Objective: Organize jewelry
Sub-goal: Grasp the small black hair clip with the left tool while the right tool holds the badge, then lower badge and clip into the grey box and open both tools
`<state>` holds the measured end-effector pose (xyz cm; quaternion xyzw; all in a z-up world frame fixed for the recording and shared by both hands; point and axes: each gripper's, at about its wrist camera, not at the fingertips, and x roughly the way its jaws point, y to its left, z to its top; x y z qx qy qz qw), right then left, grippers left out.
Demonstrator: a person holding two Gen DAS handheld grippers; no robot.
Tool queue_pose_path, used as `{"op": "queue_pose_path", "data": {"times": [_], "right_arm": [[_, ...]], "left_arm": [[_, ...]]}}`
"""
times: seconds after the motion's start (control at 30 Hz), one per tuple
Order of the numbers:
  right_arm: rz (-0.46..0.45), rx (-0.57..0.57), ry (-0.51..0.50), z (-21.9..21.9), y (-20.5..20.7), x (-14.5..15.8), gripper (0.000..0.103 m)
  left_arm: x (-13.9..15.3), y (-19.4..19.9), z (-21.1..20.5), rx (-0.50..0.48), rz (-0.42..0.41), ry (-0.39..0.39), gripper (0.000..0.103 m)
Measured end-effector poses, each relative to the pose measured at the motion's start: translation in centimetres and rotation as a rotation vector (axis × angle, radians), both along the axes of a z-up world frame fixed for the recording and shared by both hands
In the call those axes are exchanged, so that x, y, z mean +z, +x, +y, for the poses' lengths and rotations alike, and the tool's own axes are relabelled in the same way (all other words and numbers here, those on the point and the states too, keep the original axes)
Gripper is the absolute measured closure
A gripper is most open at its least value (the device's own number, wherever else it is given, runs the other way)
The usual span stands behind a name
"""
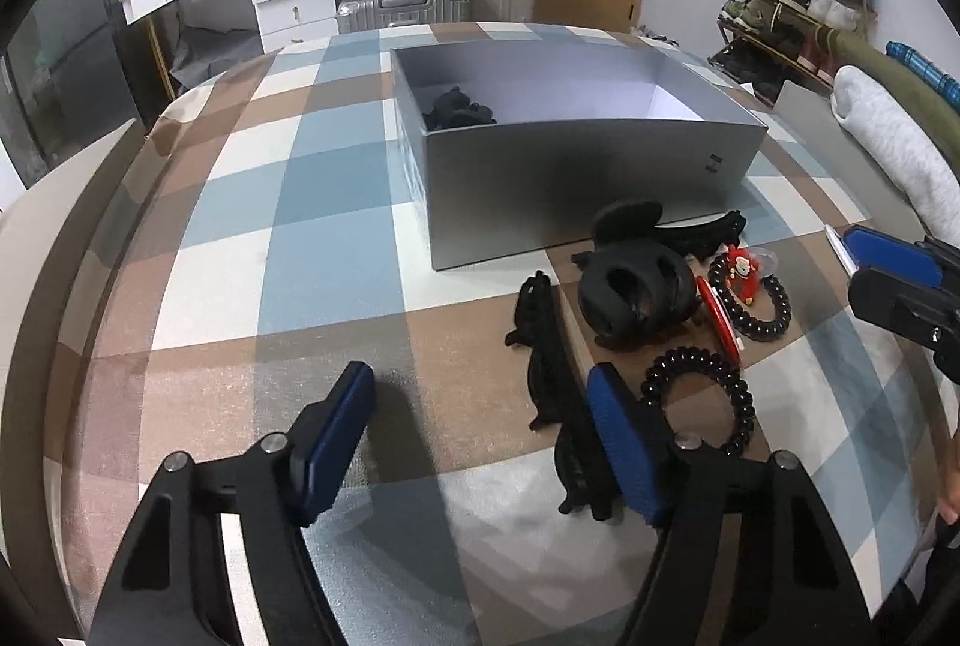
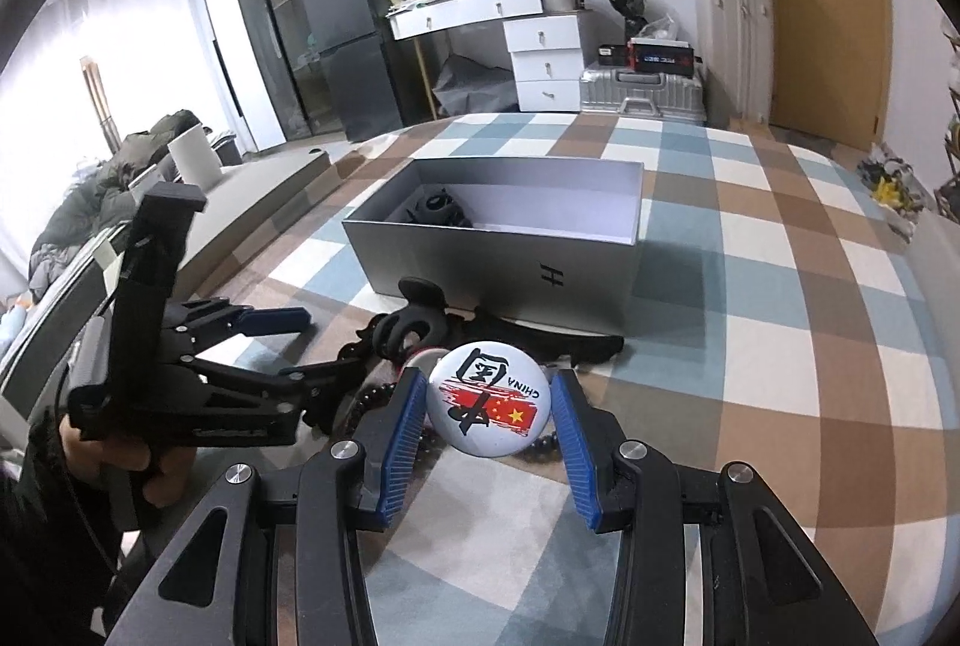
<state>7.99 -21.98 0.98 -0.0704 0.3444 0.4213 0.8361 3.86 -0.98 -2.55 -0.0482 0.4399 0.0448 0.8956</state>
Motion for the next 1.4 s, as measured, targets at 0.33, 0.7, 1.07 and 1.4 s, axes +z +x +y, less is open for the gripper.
{"op": "queue_pose_path", "data": {"times": [0.33, 0.7, 1.07, 1.4], "right_arm": [[0.000, 0.011, -0.013, 0.6, -0.3, -0.2, 0.061], [-0.017, -0.007, 0.012, 0.4, -0.3, -0.2, 0.061], [-0.038, -0.115, 0.123, -1.5, 1.1, 1.0, 0.061], [-0.011, -0.185, 0.207, -2.0, 3.4, 2.1, 0.061]], "left_arm": [[0.4, -0.6, 0.4, -0.041, -0.022, -0.031, 0.090], [1.3, -1.0, 1.0, -0.020, -0.086, -0.048, 0.090], [4.5, -2.0, 1.7, 0.008, -0.253, -0.043, 0.090], [5.6, -0.9, 2.3, 0.011, -0.318, -0.067, 0.090]]}}
